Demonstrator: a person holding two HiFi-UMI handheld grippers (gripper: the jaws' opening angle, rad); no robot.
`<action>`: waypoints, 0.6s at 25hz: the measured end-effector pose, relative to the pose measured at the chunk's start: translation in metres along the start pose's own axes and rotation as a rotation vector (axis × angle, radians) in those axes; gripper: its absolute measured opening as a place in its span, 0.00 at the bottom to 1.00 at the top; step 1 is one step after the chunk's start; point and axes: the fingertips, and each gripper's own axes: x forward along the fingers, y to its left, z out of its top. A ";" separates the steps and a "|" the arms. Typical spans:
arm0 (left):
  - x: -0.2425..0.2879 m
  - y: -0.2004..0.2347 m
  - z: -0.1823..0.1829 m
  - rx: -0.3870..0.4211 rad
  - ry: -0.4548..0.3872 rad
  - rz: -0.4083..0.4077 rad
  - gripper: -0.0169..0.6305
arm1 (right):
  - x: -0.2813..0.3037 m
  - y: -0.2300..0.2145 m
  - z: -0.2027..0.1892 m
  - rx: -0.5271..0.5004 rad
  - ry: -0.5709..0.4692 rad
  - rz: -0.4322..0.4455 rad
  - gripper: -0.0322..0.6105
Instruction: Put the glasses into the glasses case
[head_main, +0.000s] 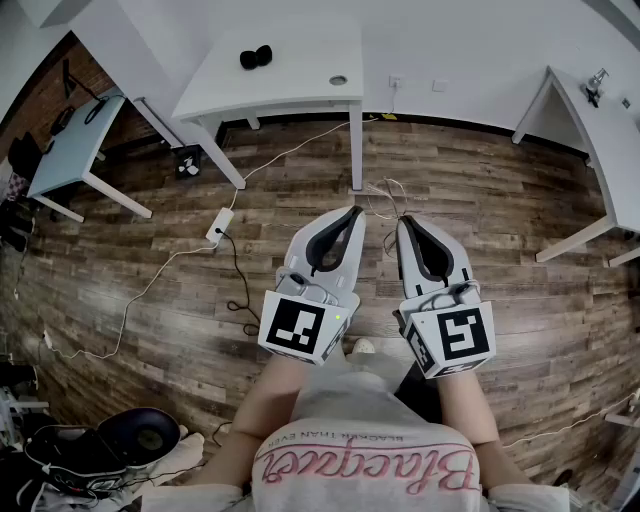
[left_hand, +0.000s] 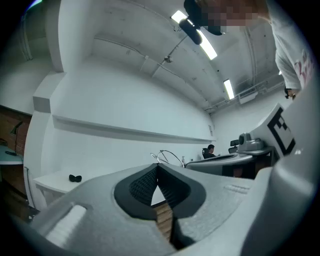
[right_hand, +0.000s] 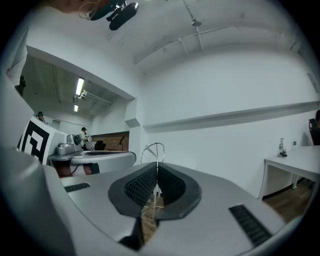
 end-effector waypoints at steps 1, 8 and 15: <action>-0.001 -0.002 0.000 0.008 0.003 0.000 0.04 | -0.002 0.000 0.000 0.002 -0.001 -0.003 0.07; -0.007 0.004 0.002 0.019 0.001 0.013 0.04 | 0.001 0.009 0.001 -0.010 -0.002 0.008 0.07; -0.011 0.042 -0.005 0.009 0.012 0.054 0.04 | 0.036 0.029 0.002 -0.016 -0.006 0.061 0.07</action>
